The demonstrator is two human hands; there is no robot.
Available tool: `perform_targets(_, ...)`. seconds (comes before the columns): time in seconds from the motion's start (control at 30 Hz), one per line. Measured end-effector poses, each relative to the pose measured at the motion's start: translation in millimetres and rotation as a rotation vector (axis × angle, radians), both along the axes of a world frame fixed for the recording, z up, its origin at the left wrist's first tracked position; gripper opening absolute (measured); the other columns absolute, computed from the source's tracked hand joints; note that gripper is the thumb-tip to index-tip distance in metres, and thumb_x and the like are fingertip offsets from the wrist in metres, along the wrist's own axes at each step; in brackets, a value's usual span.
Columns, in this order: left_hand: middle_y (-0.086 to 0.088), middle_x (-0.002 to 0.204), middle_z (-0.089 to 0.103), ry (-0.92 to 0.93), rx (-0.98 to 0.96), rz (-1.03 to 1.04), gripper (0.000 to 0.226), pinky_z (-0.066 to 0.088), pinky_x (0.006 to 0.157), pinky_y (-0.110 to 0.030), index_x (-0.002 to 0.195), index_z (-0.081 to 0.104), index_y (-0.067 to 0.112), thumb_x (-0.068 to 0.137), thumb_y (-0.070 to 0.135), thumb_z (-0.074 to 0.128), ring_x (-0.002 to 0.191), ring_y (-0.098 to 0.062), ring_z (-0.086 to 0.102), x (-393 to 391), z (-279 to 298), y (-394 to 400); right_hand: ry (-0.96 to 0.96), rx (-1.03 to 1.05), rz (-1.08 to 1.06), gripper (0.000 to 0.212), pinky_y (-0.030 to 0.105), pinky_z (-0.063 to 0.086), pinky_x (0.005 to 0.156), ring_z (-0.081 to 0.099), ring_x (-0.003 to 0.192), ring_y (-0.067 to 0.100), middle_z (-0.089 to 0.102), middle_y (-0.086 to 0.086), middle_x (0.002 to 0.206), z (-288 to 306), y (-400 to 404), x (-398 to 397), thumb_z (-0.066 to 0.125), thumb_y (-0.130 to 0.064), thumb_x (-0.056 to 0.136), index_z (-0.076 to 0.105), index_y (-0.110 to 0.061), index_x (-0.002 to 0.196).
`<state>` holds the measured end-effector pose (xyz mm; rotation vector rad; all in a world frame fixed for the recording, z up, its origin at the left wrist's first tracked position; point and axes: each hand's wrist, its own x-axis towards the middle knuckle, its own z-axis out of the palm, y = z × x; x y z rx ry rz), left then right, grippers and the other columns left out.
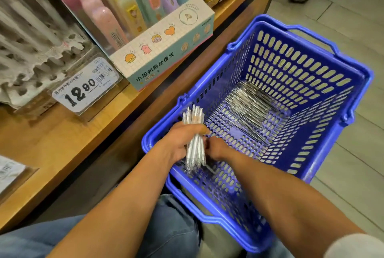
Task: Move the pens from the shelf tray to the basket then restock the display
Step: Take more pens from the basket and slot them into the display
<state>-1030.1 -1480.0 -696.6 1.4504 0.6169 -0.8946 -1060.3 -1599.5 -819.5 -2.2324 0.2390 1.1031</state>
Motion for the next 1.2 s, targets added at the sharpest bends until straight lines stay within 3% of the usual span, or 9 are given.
perform_targets(0.07, -0.007, 0.050, 0.059, -0.005, 0.015, -0.001, 0.012, 0.053, 0.049, -0.026, 0.078, 0.062, 0.004, 0.080, -0.006, 0.068, 0.045, -0.018, 0.059, 0.4, -1.3, 1.7, -0.067, -0.105, 0.082, 0.032, 0.040, 0.050, 0.093, 0.060, 0.110, 0.033, 0.063, 0.015, 0.122, -16.5, 16.6, -6.2, 0.058, -0.026, 0.094, 0.060, -0.010, 0.121)
perform_targets(0.23, -0.008, 0.053, 0.061, 0.002, 0.025, 0.009, 0.012, 0.055, 0.058, -0.031, 0.084, 0.063, 0.003, 0.078, -0.004, 0.071, 0.051, -0.020, 0.061, 1.7, -4.8, 2.3, -0.104, -0.102, 0.140, 0.030, 0.041, 0.051, 0.095, 0.061, 0.111, 0.033, 0.063, 0.012, 0.122, -23.8, 35.1, -10.8, 0.051, -0.021, 0.097, 0.058, -0.013, 0.124)
perform_targets(0.37, -0.013, 0.055, 0.063, 0.026, 0.006, 0.024, 0.010, 0.054, 0.047, -0.029, 0.086, 0.061, 0.000, 0.081, -0.007, 0.067, 0.046, -0.020, 0.063, 2.1, -2.2, 0.2, -0.083, -0.178, 0.209, 0.028, 0.041, 0.052, 0.090, 0.062, 0.106, 0.033, 0.062, 0.014, 0.120, -13.0, 15.8, -3.7, 0.053, -0.016, 0.096, 0.056, -0.009, 0.122)
perform_targets(0.43, -0.011, 0.052, 0.062, 0.030, -0.006, 0.017, 0.009, 0.052, 0.042, -0.027, 0.084, 0.061, 0.000, 0.082, -0.008, 0.064, 0.043, -0.018, 0.062, 1.8, -0.1, -1.4, -0.076, -0.209, 0.164, 0.013, 0.037, 0.052, 0.079, 0.062, 0.094, 0.033, 0.064, 0.017, 0.110, -2.7, -3.2, -5.6, 0.051, -0.015, 0.097, 0.058, -0.005, 0.102)
perform_targets(0.53, -0.008, 0.054, 0.065, 0.034, -0.009, 0.019, 0.009, 0.054, 0.045, -0.028, 0.087, 0.062, 0.001, 0.083, -0.006, 0.065, 0.048, -0.015, 0.065, 1.3, 1.1, -5.0, -0.051, -0.242, 0.030, 0.028, 0.032, 0.040, 0.062, 0.056, 0.078, 0.031, 0.059, 0.014, 0.088, 19.1, -33.2, -10.1, 0.047, -0.023, 0.100, 0.044, -0.010, 0.075)
perform_targets(0.63, -0.011, 0.062, 0.065, 0.020, -0.002, 0.066, 0.017, 0.056, 0.047, -0.029, 0.096, 0.062, -0.001, 0.081, -0.006, 0.066, 0.048, -0.015, 0.066, -3.1, 0.9, -12.5, -0.052, -0.178, -0.196, 0.029, 0.029, 0.032, 0.049, 0.047, 0.061, 0.020, 0.047, 0.006, 0.072, 44.7, -54.4, -11.5, 0.049, -0.026, 0.099, 0.035, -0.016, 0.076)
perform_targets(0.8, -0.014, 0.079, 0.065, 0.013, 0.000, 0.097, 0.023, 0.056, 0.051, -0.030, 0.101, 0.060, -0.002, 0.080, -0.006, 0.067, 0.059, -0.019, 0.068, -8.9, 13.3, -24.4, -0.103, -0.059, -0.352, 0.025, 0.032, 0.043, 0.067, 0.051, 0.076, 0.022, 0.052, 0.013, 0.085, 99.6, -80.2, -18.0, 0.037, -0.024, 0.104, 0.045, -0.010, 0.085)
perform_targets(0.97, -0.014, 0.073, 0.068, 0.072, -0.015, 0.061, 0.020, 0.057, 0.050, -0.035, 0.099, 0.062, -0.003, 0.080, -0.010, 0.064, 0.055, -0.019, 0.070, -17.8, 90.3, -15.8, -0.149, 0.049, -0.542, 0.032, 0.028, 0.043, 0.056, 0.053, 0.057, 0.018, 0.058, 0.006, 0.069, 194.1, -93.8, -49.7, 0.036, -0.027, 0.105, 0.052, -0.010, 0.083)
perform_targets(1.2, -0.007, 0.057, 0.068, 0.059, -0.037, 0.045, 0.013, 0.054, 0.045, -0.028, 0.087, 0.062, 0.003, 0.083, -0.009, 0.064, 0.050, -0.016, 0.069, -61.3, 302.6, 16.2, -0.201, 0.088, -0.576, 0.033, 0.025, 0.041, 0.048, 0.063, 0.054, 0.017, 0.066, 0.008, 0.066, 404.6, -96.0, -101.8, 0.043, -0.022, 0.099, 0.061, 0.003, 0.089)
